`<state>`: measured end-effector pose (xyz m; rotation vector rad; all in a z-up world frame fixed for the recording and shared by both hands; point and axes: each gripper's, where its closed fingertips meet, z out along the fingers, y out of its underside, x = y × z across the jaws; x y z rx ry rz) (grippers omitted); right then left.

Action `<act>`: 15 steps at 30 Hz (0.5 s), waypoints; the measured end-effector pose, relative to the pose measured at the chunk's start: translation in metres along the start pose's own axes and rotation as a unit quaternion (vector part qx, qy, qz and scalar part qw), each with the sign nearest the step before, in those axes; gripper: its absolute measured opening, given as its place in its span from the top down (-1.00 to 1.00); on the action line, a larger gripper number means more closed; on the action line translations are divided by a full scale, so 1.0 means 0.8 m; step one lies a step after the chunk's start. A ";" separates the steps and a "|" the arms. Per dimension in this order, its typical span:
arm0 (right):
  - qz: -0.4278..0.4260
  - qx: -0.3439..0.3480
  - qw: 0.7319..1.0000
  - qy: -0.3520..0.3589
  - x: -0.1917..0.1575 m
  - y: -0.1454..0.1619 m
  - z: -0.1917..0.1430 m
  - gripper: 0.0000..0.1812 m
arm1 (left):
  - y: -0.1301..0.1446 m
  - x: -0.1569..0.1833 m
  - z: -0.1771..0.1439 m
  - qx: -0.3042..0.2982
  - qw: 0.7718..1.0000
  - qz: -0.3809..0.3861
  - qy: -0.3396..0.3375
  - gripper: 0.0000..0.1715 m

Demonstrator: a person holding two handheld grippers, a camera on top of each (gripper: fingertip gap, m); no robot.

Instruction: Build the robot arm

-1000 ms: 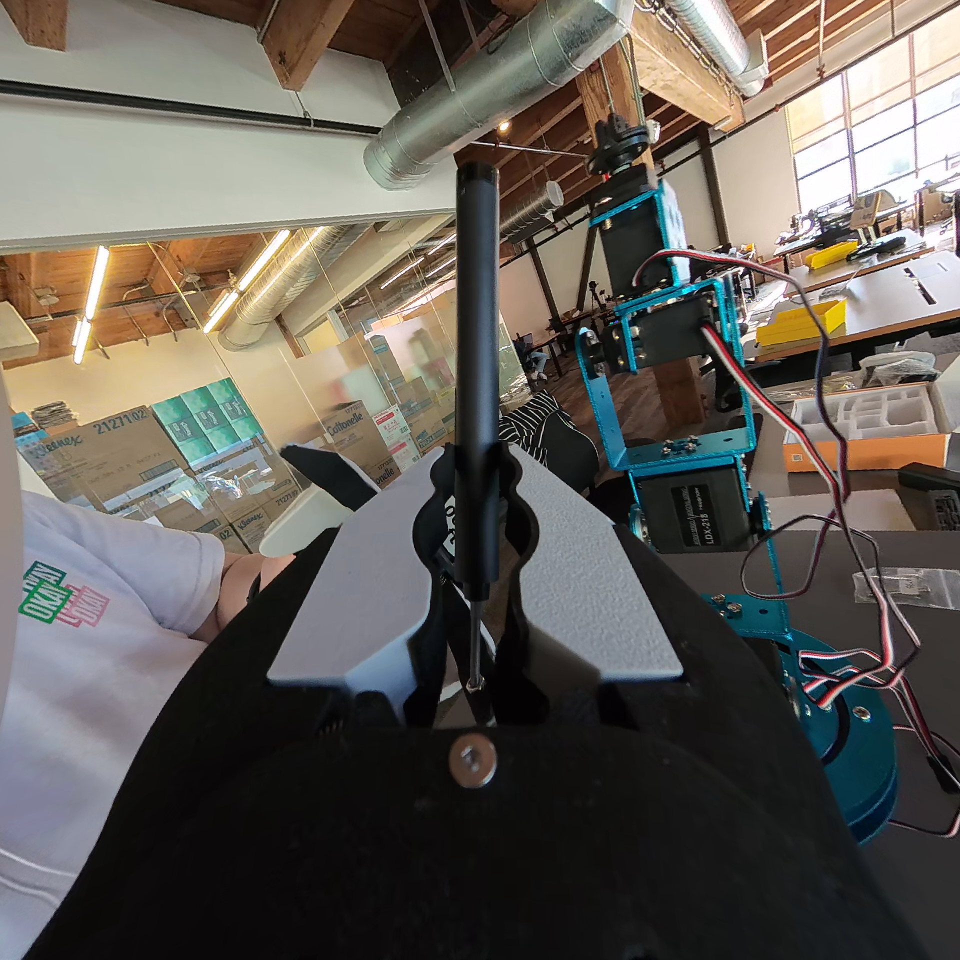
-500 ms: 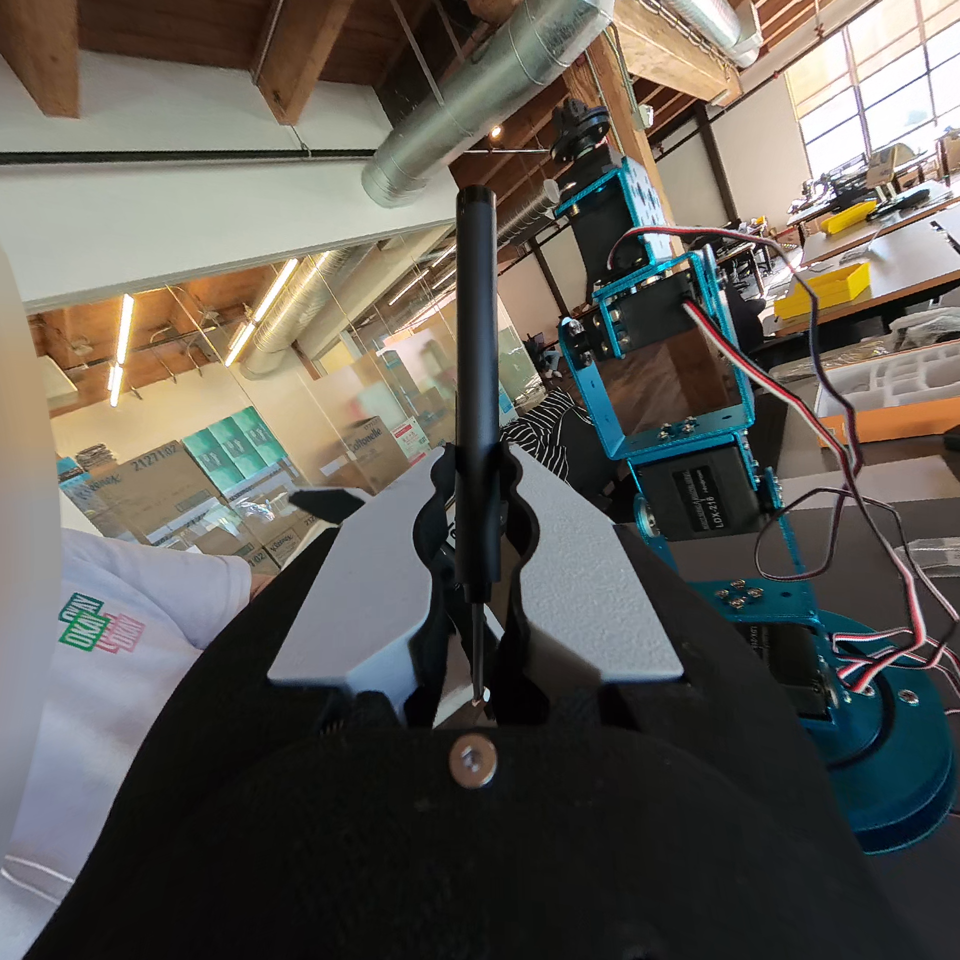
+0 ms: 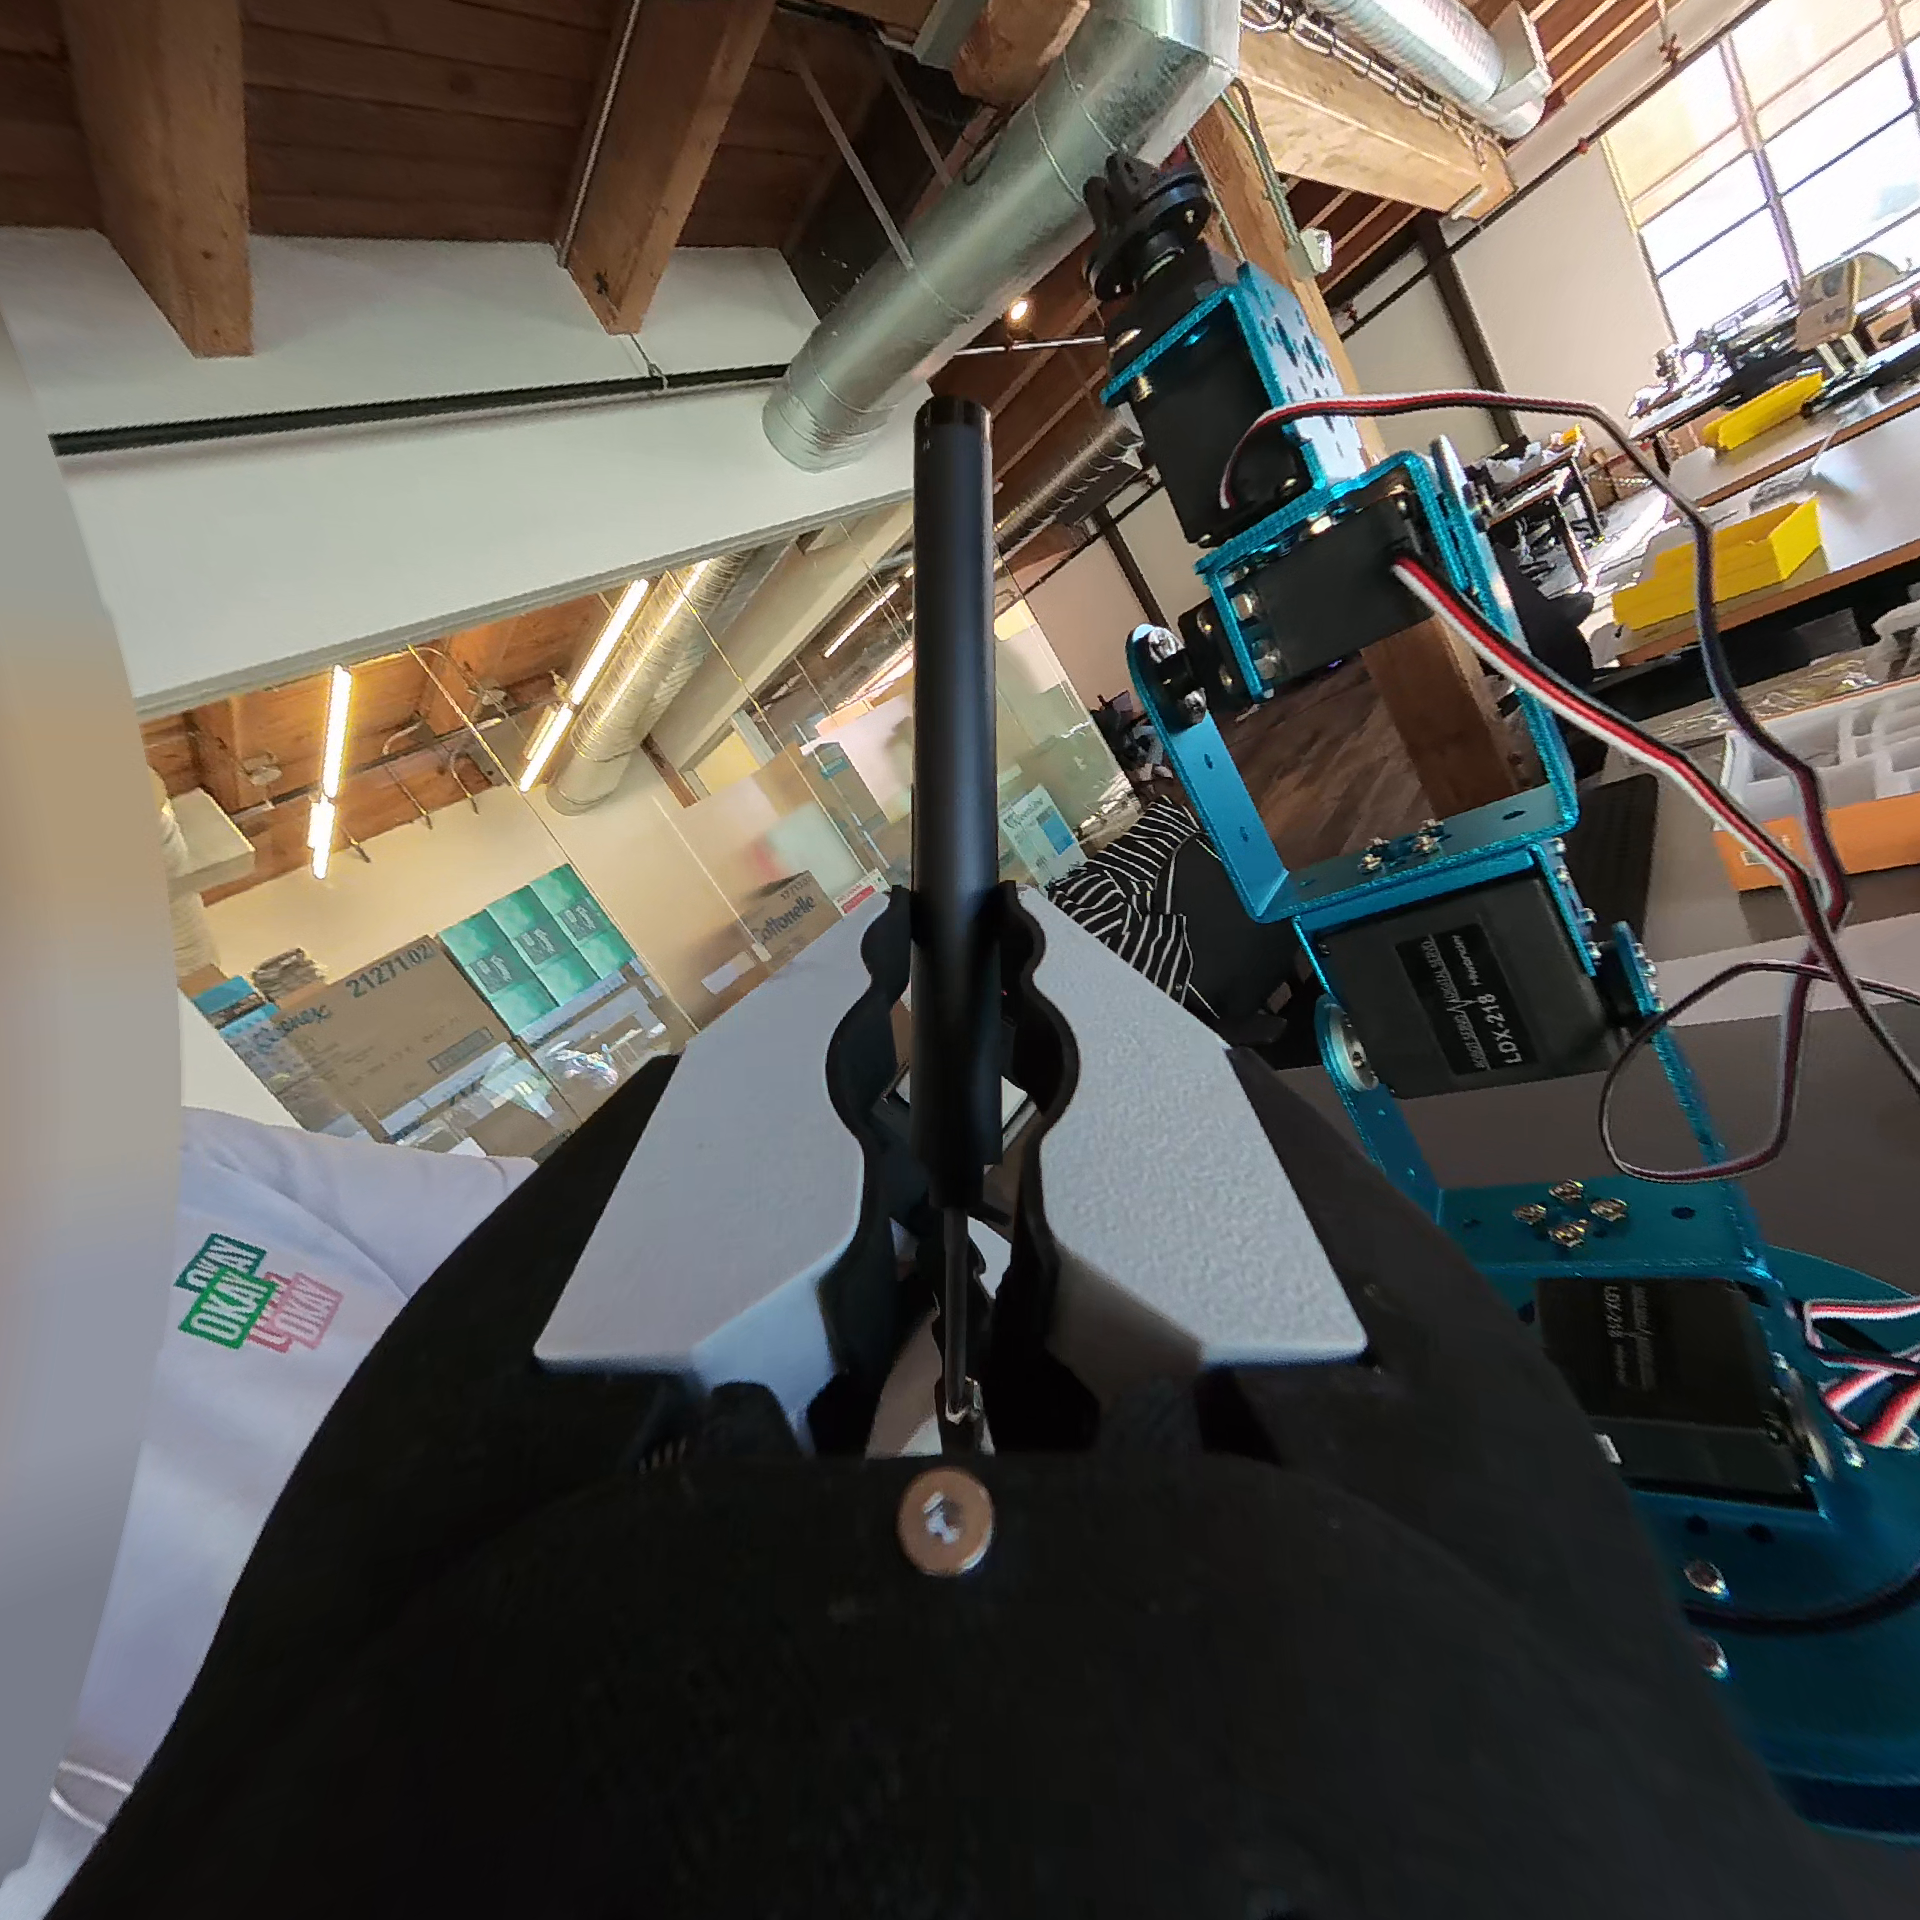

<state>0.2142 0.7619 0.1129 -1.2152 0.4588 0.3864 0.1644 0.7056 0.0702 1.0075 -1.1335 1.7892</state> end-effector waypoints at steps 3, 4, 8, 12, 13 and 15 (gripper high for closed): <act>0.008 0.005 1.000 -0.005 -0.001 -0.002 0.001 0.84 | 0.000 -0.003 -0.002 -0.001 1.000 0.005 -0.006 0.42; 0.010 0.005 1.000 -0.008 -0.002 -0.002 0.002 0.84 | 0.000 -0.004 -0.003 -0.001 1.000 0.007 -0.007 0.44; 0.012 0.003 1.000 -0.011 -0.004 0.001 0.004 0.84 | 0.000 -0.007 -0.005 -0.001 1.000 0.010 -0.011 0.54; 0.016 0.003 1.000 -0.016 -0.006 0.001 0.005 0.84 | -0.002 -0.008 -0.006 0.005 1.000 0.006 -0.008 0.61; 0.016 0.003 1.000 -0.016 -0.006 0.001 0.005 0.84 | -0.002 -0.009 -0.006 0.005 1.000 0.007 -0.010 0.63; 0.017 0.005 1.000 -0.017 -0.007 0.001 0.005 0.84 | -0.001 -0.012 -0.006 0.001 1.000 0.012 -0.017 0.69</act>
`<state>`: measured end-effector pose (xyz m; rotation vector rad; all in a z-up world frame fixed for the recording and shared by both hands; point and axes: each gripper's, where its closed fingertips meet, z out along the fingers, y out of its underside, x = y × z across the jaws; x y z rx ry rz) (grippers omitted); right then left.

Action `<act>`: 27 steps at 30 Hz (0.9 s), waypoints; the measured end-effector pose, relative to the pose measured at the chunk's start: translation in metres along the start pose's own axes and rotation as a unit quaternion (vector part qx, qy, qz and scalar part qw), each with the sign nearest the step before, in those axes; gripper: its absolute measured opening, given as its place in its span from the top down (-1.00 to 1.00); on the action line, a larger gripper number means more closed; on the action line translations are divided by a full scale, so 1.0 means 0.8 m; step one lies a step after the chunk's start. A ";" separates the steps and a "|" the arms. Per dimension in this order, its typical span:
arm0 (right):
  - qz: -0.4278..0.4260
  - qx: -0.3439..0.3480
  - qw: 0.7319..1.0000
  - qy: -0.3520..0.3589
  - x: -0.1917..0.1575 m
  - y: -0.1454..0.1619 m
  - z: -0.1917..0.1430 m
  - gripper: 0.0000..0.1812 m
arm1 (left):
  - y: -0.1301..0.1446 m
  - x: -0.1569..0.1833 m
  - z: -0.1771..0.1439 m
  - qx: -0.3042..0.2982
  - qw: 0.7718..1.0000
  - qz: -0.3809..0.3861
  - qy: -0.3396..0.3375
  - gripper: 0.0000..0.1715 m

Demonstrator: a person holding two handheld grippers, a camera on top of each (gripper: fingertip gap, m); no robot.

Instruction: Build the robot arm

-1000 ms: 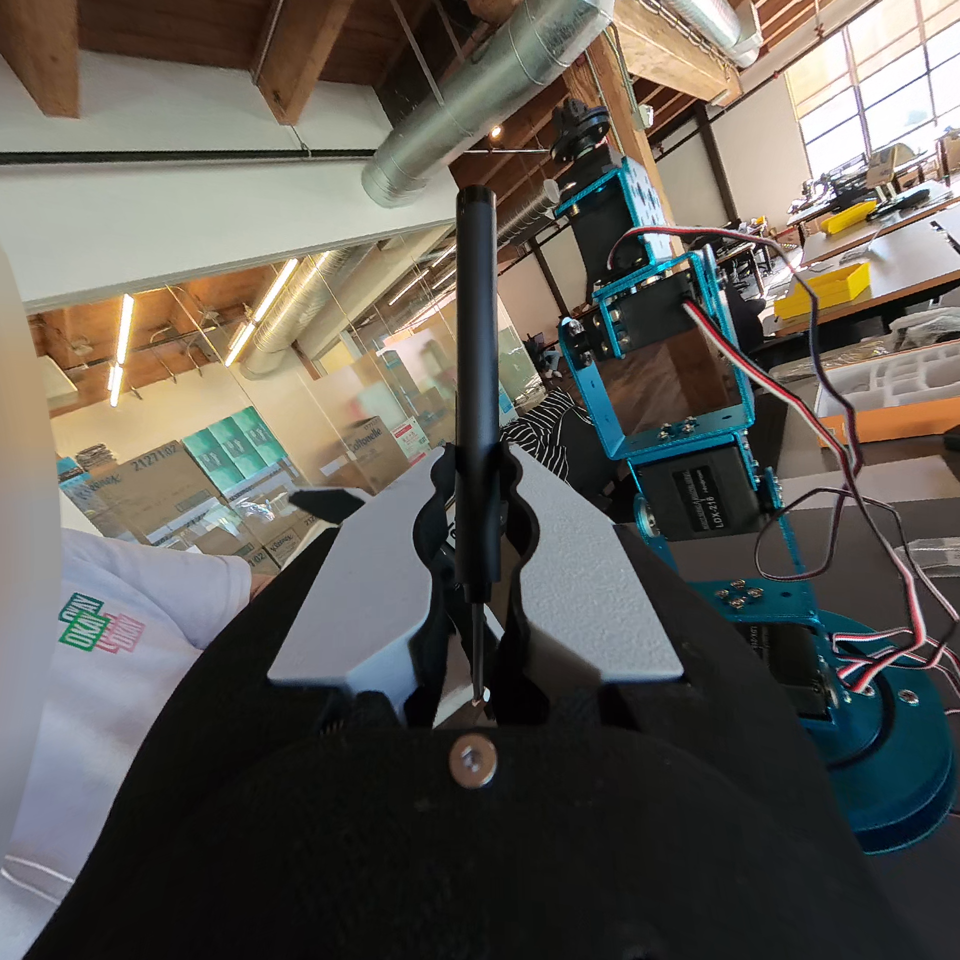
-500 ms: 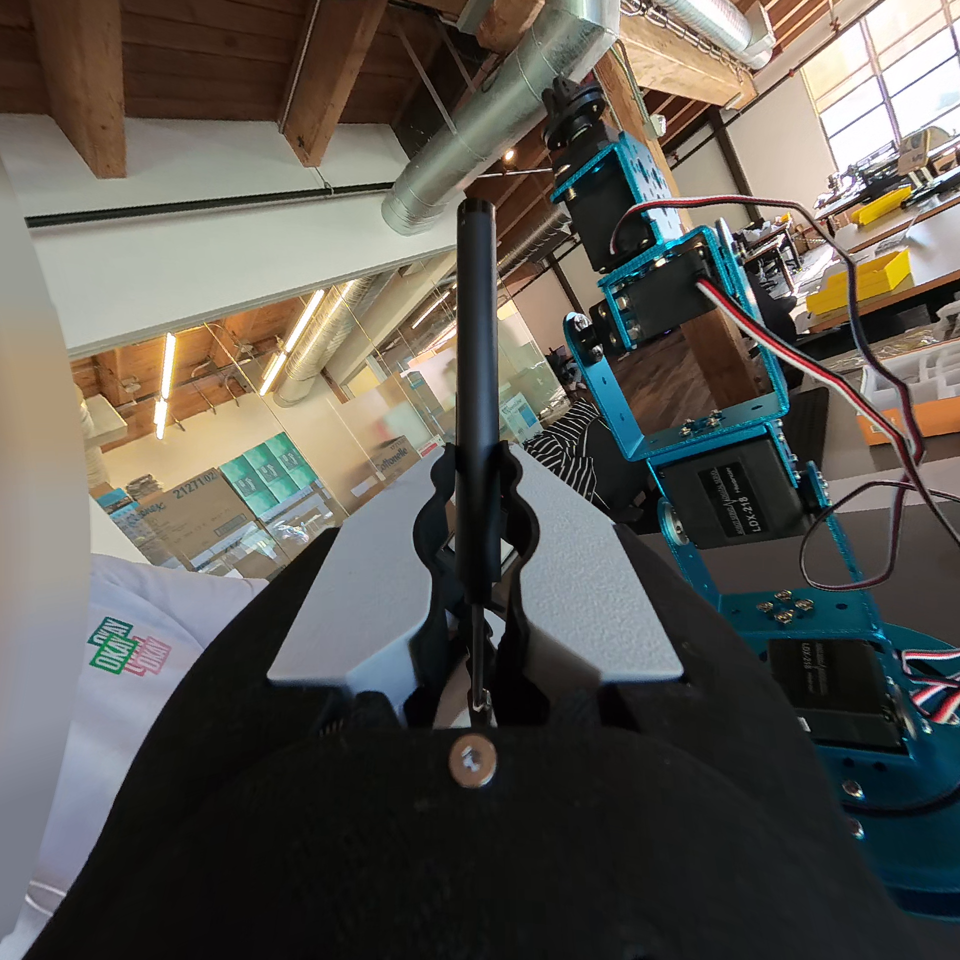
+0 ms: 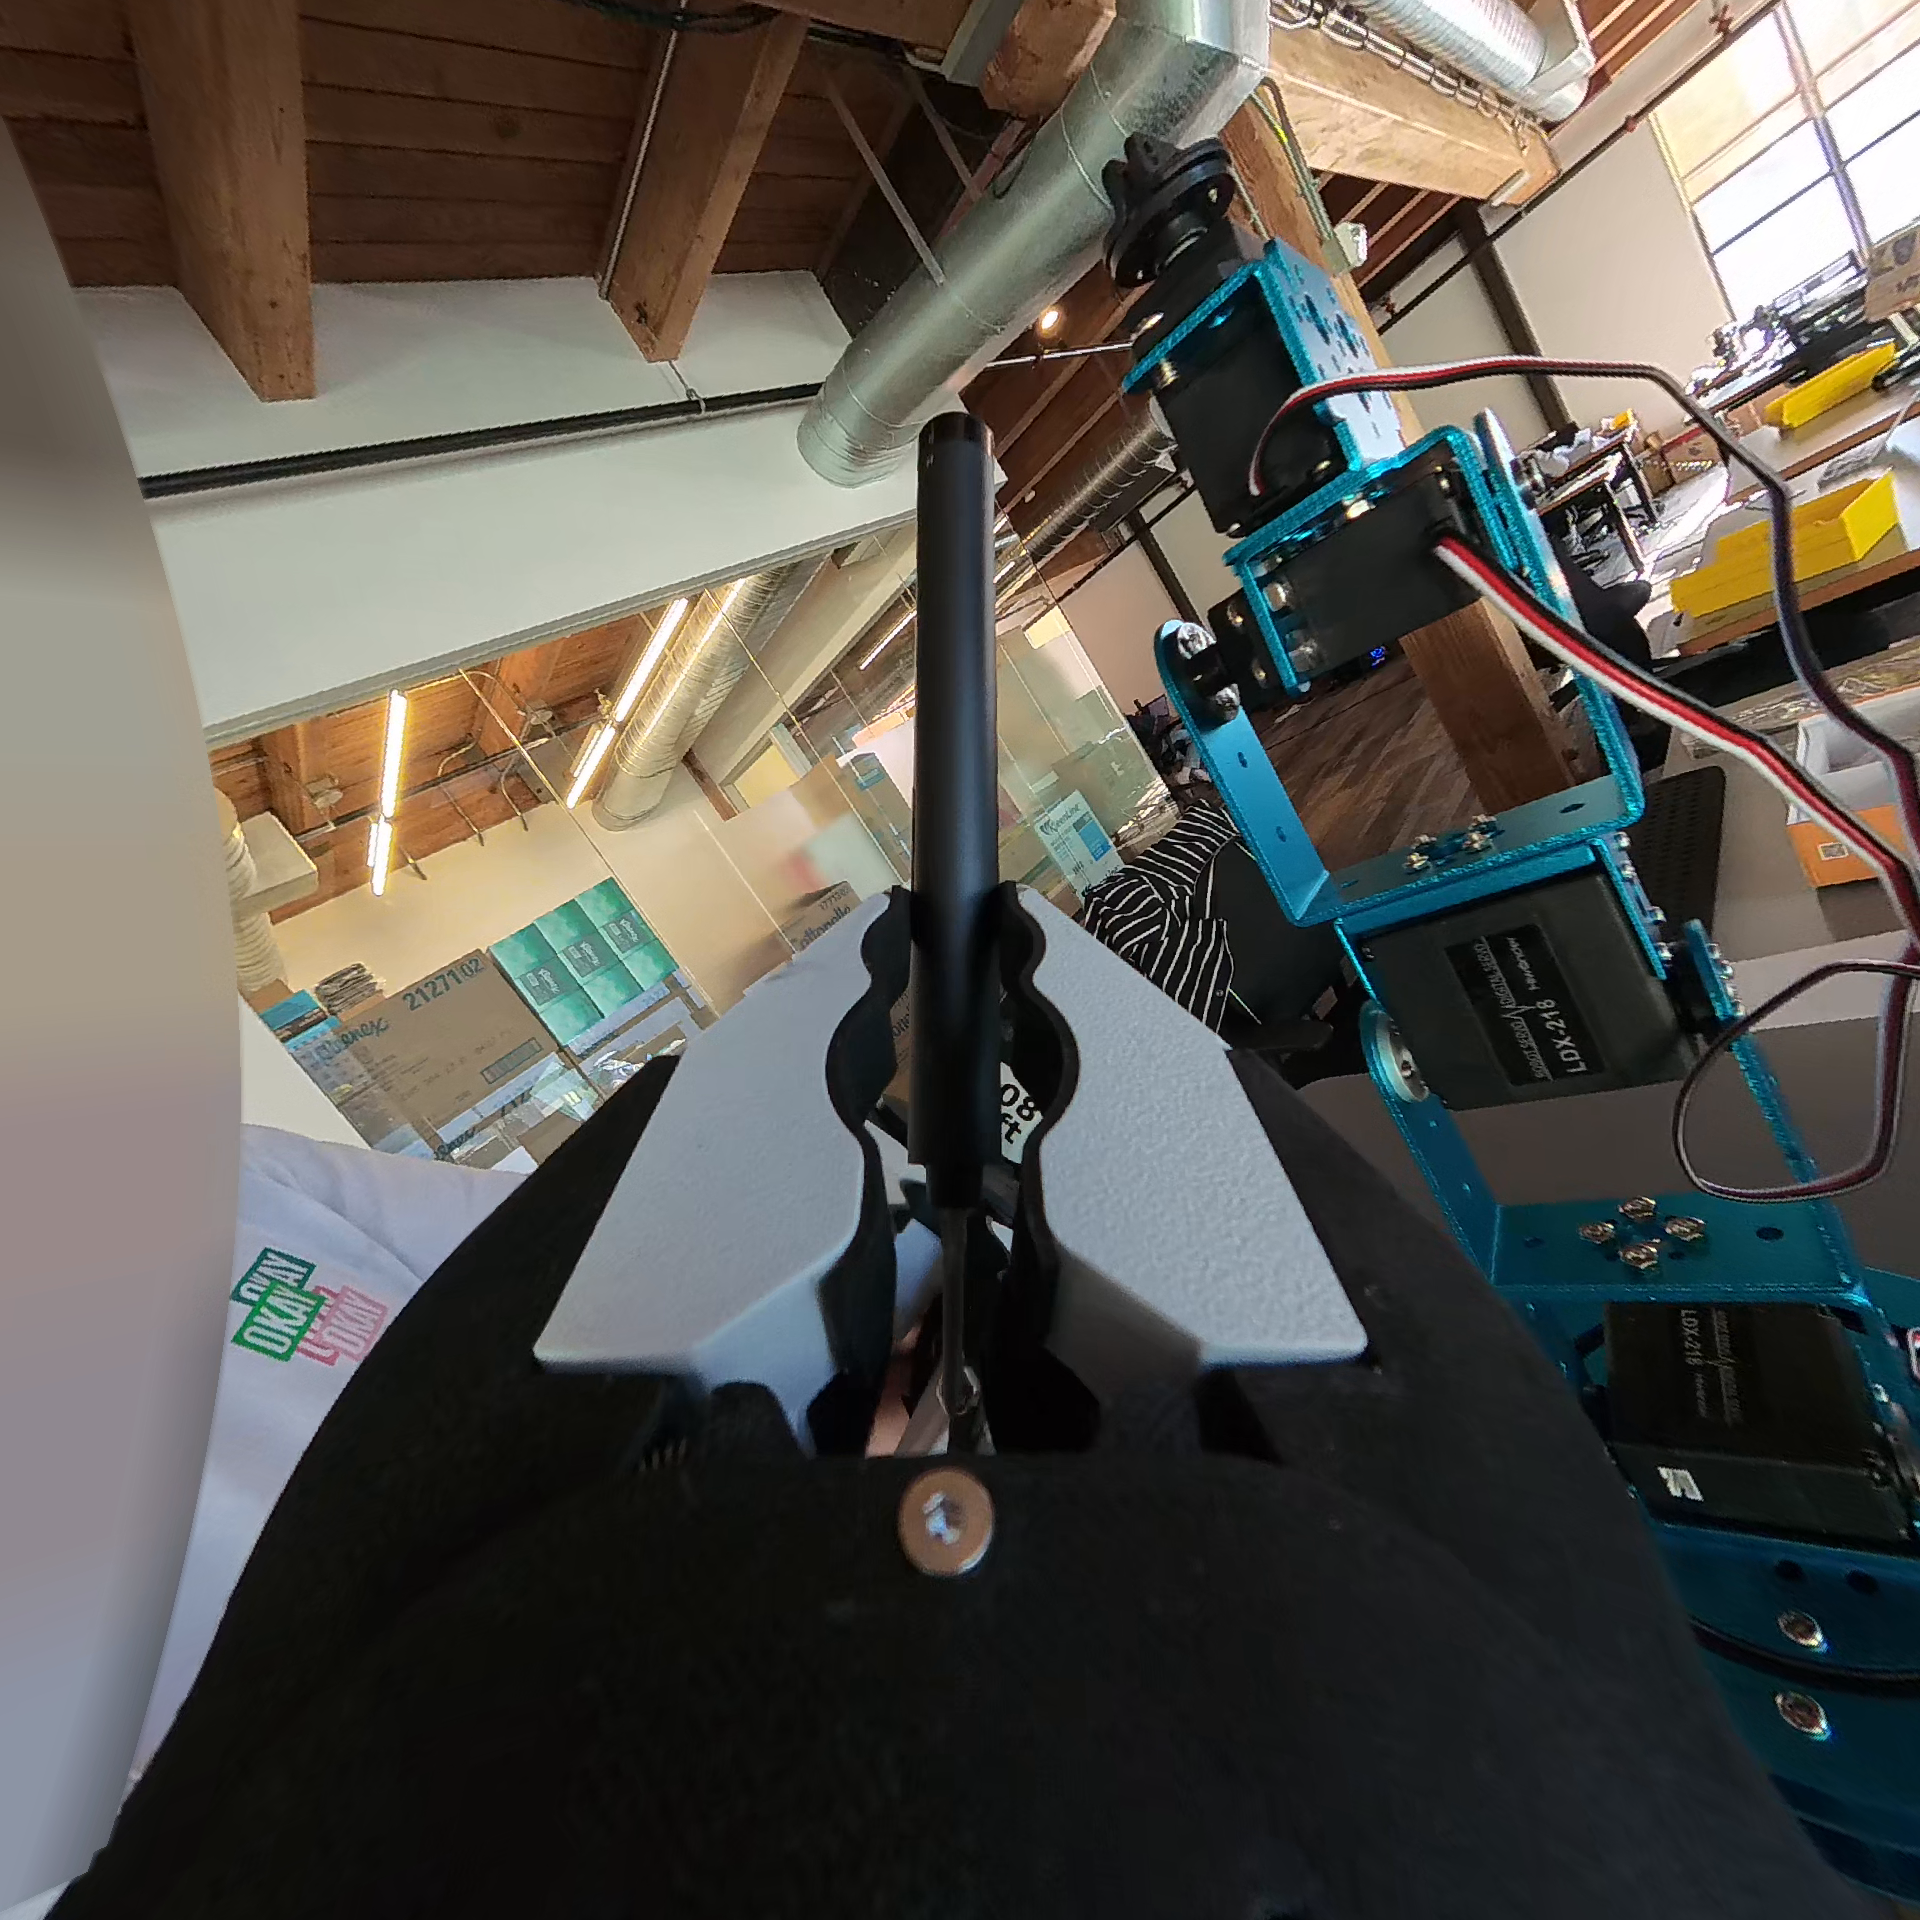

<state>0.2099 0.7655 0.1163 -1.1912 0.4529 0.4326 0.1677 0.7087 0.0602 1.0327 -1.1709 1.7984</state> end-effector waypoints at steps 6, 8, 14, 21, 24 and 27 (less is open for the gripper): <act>0.008 0.003 1.000 -0.006 0.000 0.000 -0.001 0.84 | 0.001 -0.002 0.000 -0.006 1.000 0.015 -0.011 0.80; 0.010 0.003 1.000 -0.008 -0.001 0.001 -0.001 0.84 | 0.001 -0.003 0.001 -0.005 1.000 0.015 -0.011 0.82; 0.009 0.000 1.000 -0.009 -0.002 0.002 0.001 0.83 | 0.001 -0.006 0.002 -0.004 1.000 0.009 -0.014 0.82; 0.013 0.001 1.000 -0.013 -0.001 0.002 0.003 0.84 | 0.002 -0.004 0.003 -0.003 1.000 0.005 -0.006 0.93; 0.013 0.000 1.000 -0.014 -0.002 0.003 0.003 0.84 | 0.002 -0.004 0.001 -0.002 1.000 0.003 -0.007 0.93; 0.016 0.001 1.000 -0.017 -0.003 0.003 0.004 0.84 | 0.001 -0.004 0.000 -0.002 1.000 0.005 -0.008 0.94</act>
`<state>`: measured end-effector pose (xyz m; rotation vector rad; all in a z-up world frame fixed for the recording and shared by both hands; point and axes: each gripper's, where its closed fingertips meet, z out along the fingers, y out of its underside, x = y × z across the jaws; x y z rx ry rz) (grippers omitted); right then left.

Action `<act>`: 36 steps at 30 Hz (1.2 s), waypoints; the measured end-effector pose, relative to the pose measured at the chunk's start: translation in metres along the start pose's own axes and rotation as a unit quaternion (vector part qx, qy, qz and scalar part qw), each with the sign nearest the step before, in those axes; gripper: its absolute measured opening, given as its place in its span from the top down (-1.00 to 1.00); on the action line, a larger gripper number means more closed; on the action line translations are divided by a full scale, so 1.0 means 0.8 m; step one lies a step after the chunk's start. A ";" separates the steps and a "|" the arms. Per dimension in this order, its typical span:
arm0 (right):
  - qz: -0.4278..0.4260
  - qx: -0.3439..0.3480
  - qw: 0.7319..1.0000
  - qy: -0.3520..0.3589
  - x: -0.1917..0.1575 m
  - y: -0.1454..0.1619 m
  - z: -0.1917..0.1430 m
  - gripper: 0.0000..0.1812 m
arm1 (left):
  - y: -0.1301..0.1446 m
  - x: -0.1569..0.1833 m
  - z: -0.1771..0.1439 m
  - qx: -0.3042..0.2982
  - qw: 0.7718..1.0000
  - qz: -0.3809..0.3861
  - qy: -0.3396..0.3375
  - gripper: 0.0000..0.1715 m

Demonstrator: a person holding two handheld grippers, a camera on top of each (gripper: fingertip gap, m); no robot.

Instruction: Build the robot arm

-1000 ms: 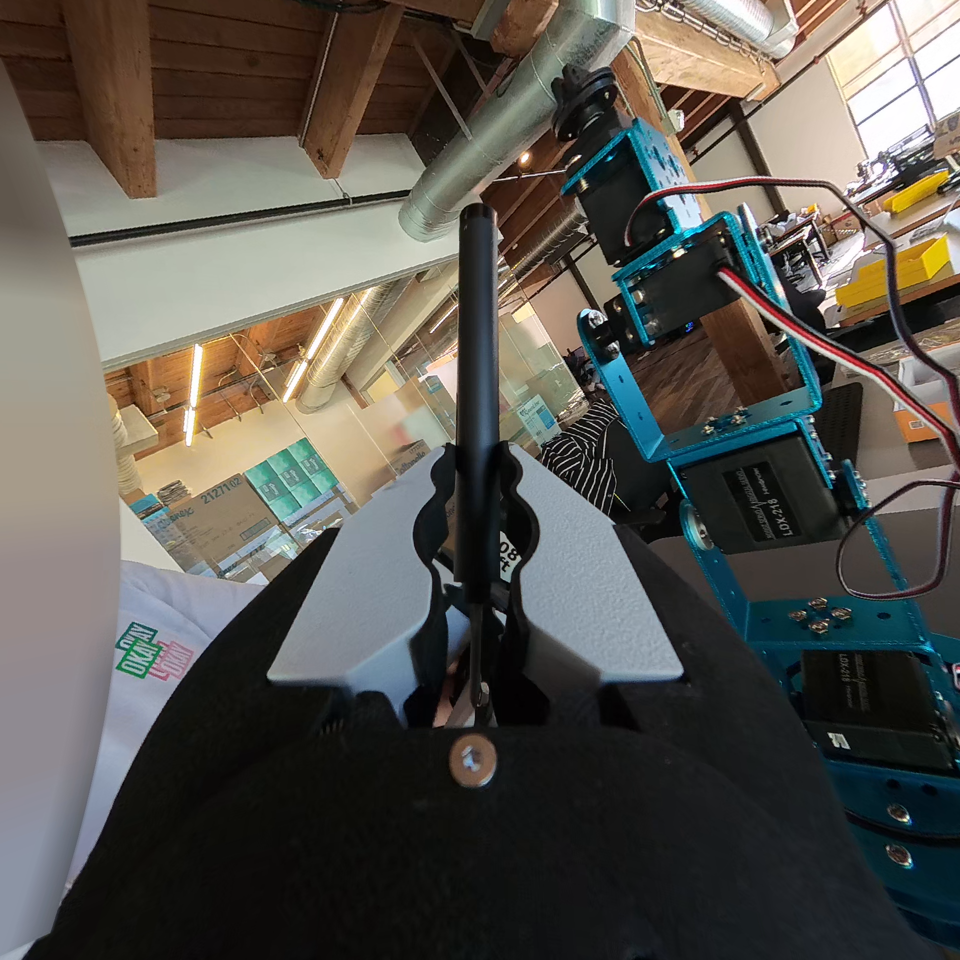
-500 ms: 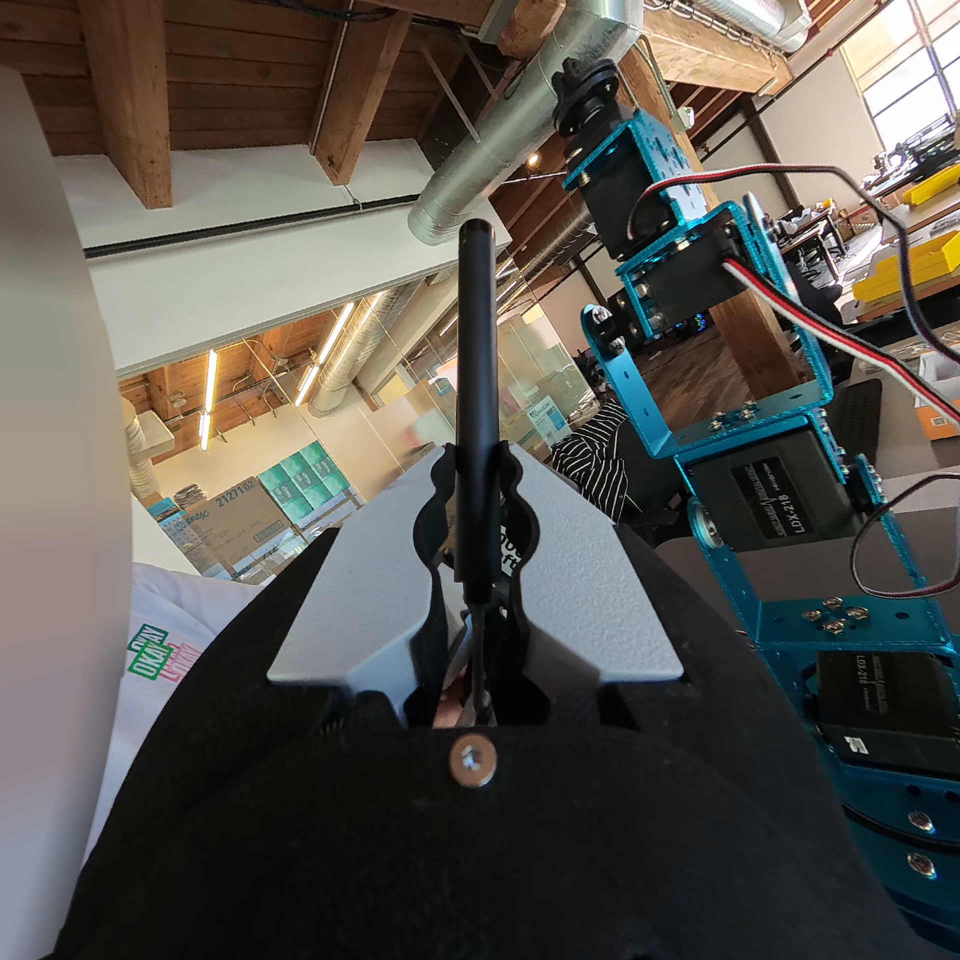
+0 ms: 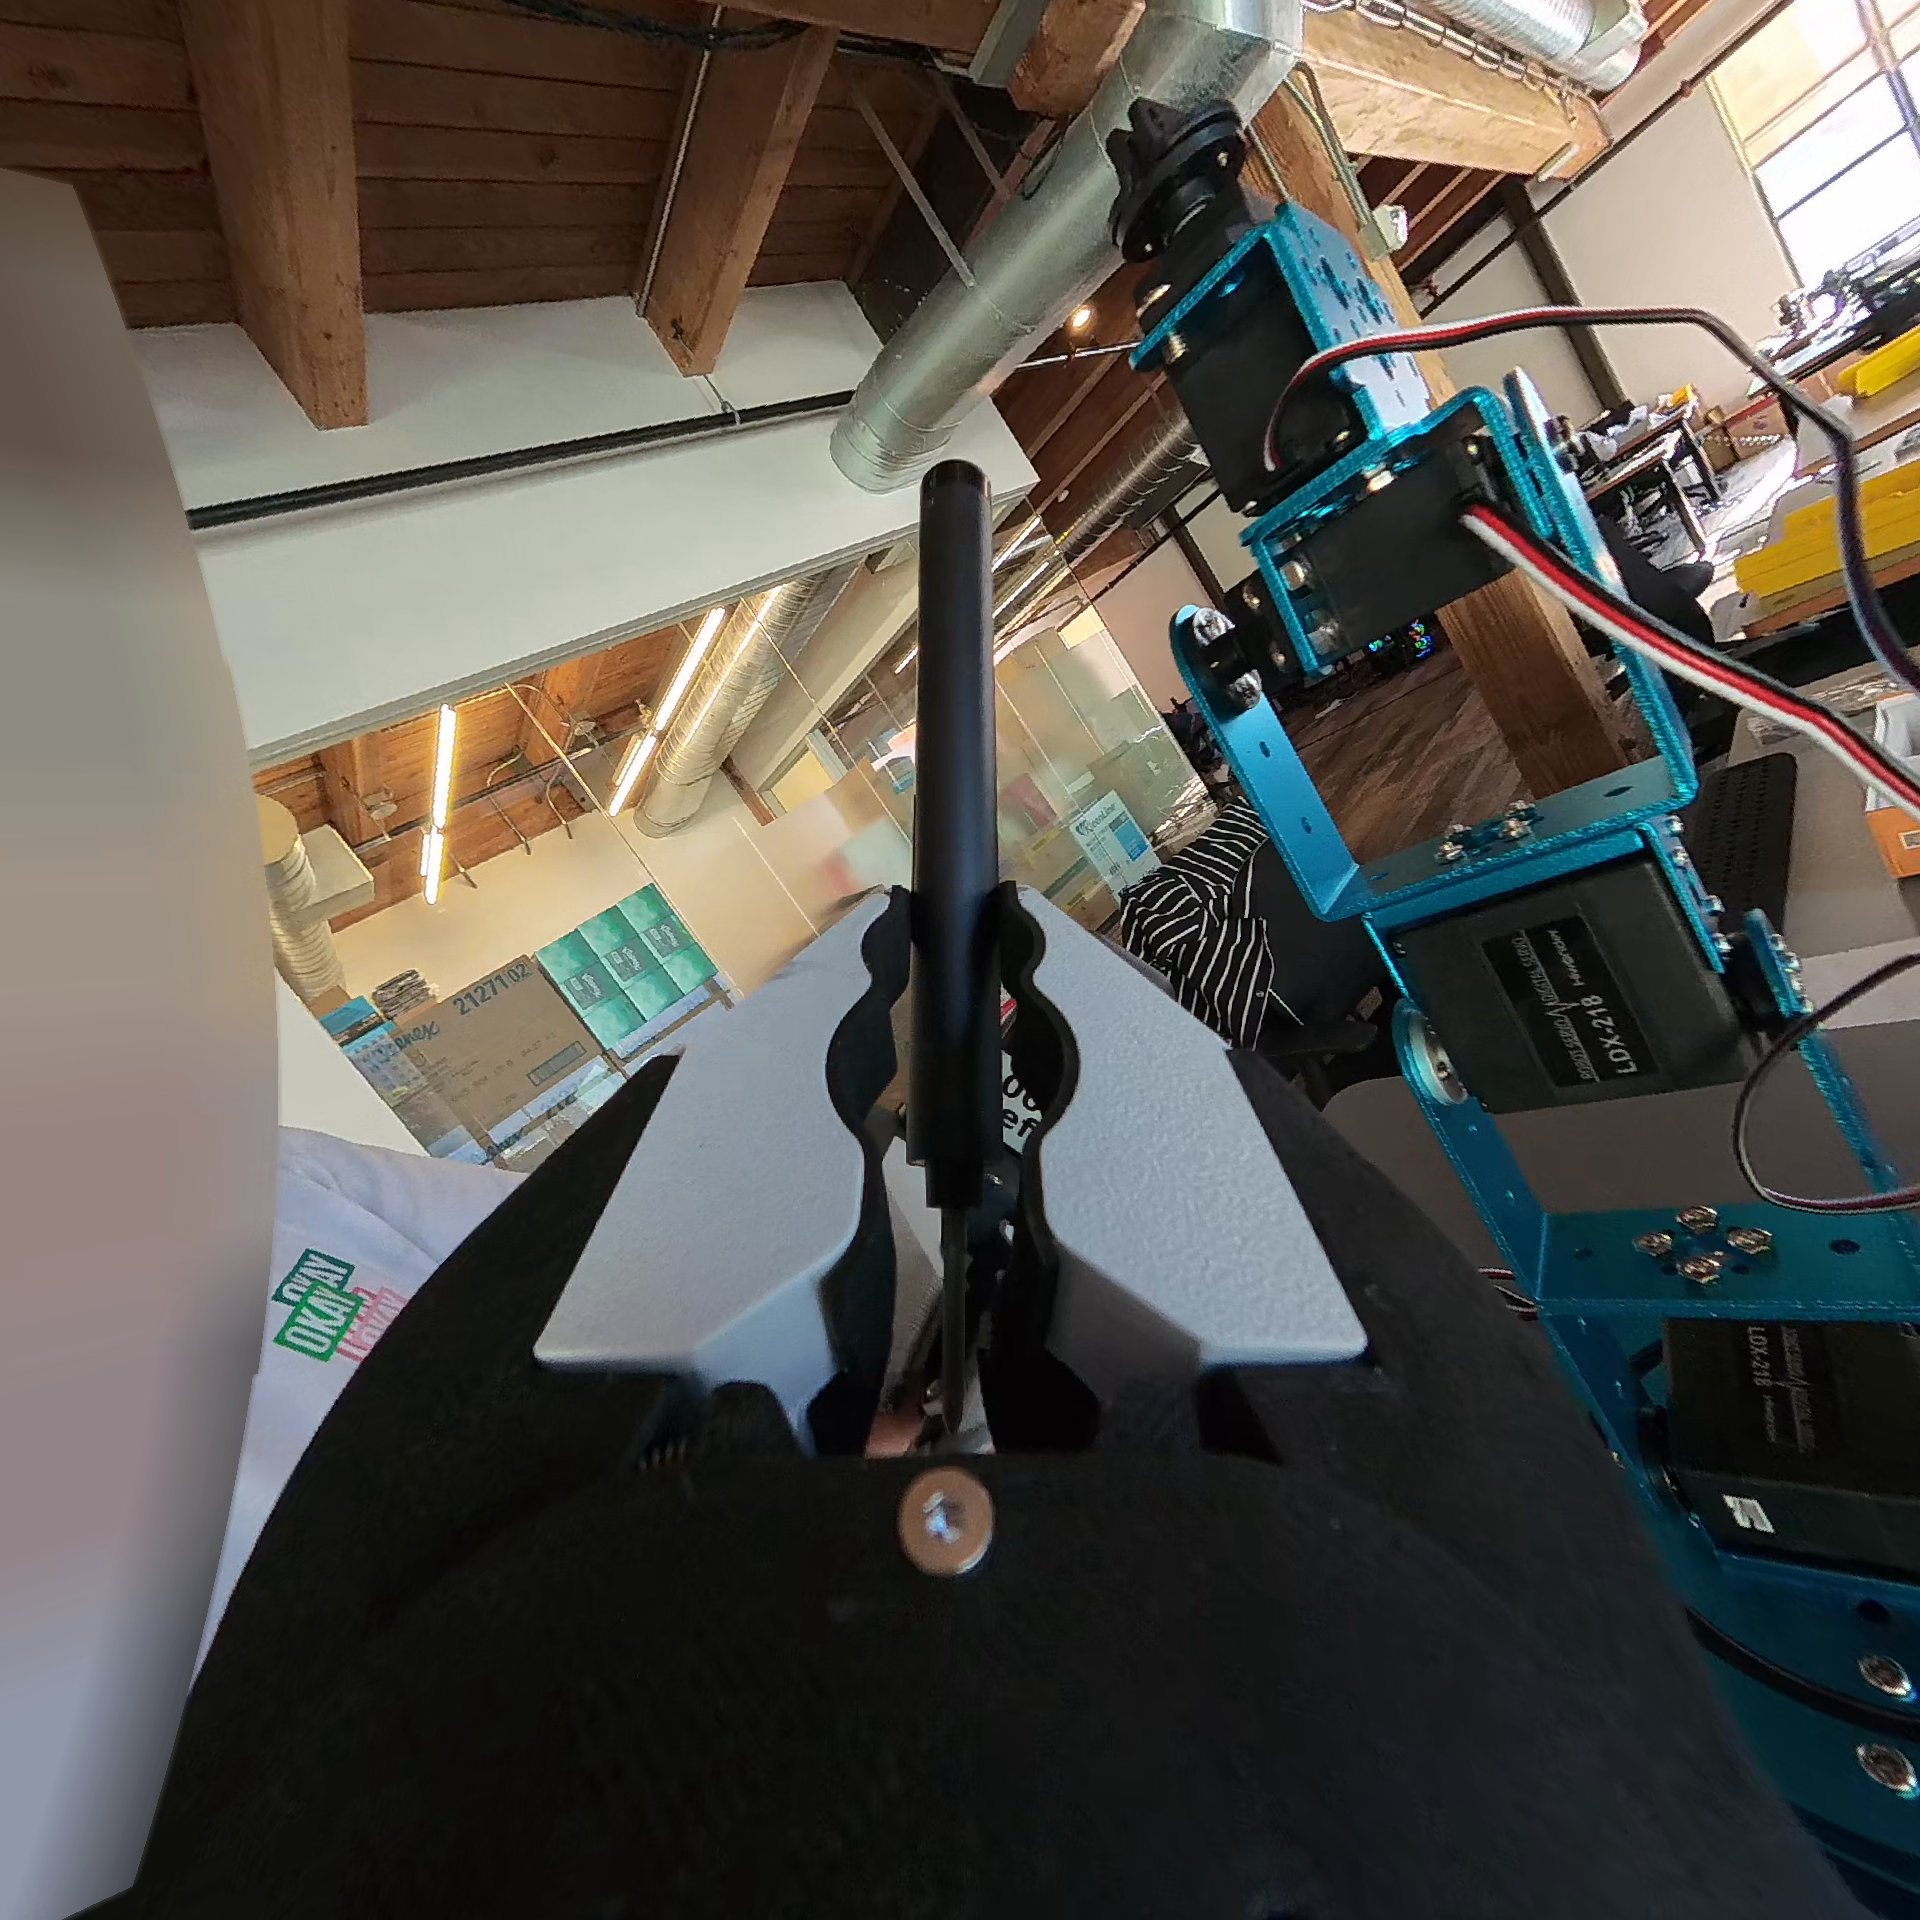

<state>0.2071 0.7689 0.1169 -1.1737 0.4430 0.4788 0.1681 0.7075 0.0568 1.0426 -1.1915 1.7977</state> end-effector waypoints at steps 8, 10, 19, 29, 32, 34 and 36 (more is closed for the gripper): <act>0.001 -0.004 1.000 -0.007 -0.006 0.002 0.001 0.83 | 0.002 -0.002 0.000 -0.001 1.000 -0.006 -0.002 0.99; 0.000 -0.005 1.000 -0.008 -0.007 0.002 0.001 0.83 | 0.004 -0.003 0.000 -0.003 1.000 -0.008 -0.002 0.99; -0.003 -0.005 1.000 0.003 -0.003 0.002 -0.005 0.84 | 0.013 0.002 0.002 -0.020 1.000 -0.001 0.005 0.99; 0.048 -0.048 0.996 0.062 0.023 0.056 -0.062 0.84 | 0.023 -0.027 -0.042 -0.031 0.998 0.025 -0.043 0.99; 0.084 -0.056 0.992 0.077 0.030 0.086 -0.087 0.84 | 0.023 -0.038 -0.061 -0.028 0.998 0.028 -0.052 0.99; 0.105 -0.062 0.989 0.087 0.031 0.105 -0.103 0.84 | 0.023 -0.044 -0.073 -0.030 0.997 0.033 -0.058 0.99; 0.118 -0.063 0.986 0.100 0.030 0.120 -0.117 0.84 | 0.026 -0.051 -0.082 -0.036 0.997 0.037 -0.063 0.99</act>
